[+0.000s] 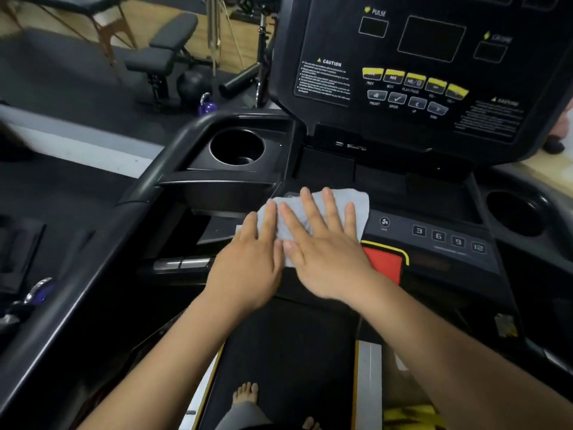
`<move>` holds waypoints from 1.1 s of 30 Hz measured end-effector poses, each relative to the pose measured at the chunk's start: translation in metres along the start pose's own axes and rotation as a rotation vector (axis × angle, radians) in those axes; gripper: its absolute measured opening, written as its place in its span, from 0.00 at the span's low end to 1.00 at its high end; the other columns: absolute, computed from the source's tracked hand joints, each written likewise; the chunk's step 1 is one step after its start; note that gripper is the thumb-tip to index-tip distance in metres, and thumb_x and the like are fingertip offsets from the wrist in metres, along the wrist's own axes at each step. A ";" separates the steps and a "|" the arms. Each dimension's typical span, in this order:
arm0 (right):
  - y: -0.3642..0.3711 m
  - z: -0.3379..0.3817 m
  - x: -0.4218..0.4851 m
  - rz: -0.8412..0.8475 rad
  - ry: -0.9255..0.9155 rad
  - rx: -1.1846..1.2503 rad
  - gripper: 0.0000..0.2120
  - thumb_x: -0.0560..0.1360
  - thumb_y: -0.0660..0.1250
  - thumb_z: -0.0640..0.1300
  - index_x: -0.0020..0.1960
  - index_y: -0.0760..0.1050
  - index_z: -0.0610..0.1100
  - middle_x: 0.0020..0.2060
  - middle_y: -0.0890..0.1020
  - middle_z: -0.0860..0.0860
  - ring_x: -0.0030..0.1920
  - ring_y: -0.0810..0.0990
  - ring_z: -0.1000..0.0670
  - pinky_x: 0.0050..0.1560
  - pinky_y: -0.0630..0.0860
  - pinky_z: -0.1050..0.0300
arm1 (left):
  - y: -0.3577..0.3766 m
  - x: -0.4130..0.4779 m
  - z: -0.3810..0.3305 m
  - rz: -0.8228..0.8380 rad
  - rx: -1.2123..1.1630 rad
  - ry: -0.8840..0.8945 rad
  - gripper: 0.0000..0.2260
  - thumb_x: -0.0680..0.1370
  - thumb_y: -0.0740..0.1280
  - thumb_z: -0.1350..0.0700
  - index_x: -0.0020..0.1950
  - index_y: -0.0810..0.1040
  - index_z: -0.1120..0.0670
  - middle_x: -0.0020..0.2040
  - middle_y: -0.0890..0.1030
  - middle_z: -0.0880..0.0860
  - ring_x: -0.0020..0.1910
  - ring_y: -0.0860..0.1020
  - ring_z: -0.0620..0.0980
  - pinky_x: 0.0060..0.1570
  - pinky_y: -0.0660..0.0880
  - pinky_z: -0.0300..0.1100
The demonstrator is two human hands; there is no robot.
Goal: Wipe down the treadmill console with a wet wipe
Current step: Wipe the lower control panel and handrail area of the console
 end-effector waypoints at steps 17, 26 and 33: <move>-0.005 -0.012 0.009 -0.036 0.079 0.015 0.27 0.82 0.37 0.58 0.76 0.29 0.58 0.77 0.30 0.52 0.75 0.26 0.45 0.74 0.30 0.40 | -0.002 0.018 -0.010 -0.020 -0.051 0.003 0.25 0.85 0.50 0.46 0.81 0.47 0.45 0.81 0.50 0.61 0.77 0.59 0.62 0.65 0.70 0.56; 0.005 -0.038 -0.025 0.007 0.169 0.001 0.27 0.80 0.35 0.61 0.74 0.27 0.60 0.76 0.29 0.52 0.75 0.26 0.45 0.75 0.32 0.42 | 0.005 0.015 -0.024 -0.086 0.113 0.109 0.25 0.82 0.47 0.44 0.80 0.57 0.46 0.80 0.48 0.67 0.77 0.53 0.70 0.75 0.57 0.60; 0.006 -0.041 -0.027 -0.015 0.183 0.020 0.28 0.78 0.31 0.62 0.75 0.28 0.59 0.75 0.28 0.51 0.75 0.25 0.45 0.75 0.31 0.42 | 0.003 0.010 -0.040 0.019 0.360 0.121 0.27 0.84 0.46 0.46 0.81 0.38 0.50 0.78 0.35 0.67 0.78 0.35 0.65 0.77 0.37 0.57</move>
Point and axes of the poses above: each hand's wrist, its own x-axis towards the middle knuckle, its own y-axis out of the palm, z = x × y, the point moved 7 cm from there along x, towards the middle knuckle
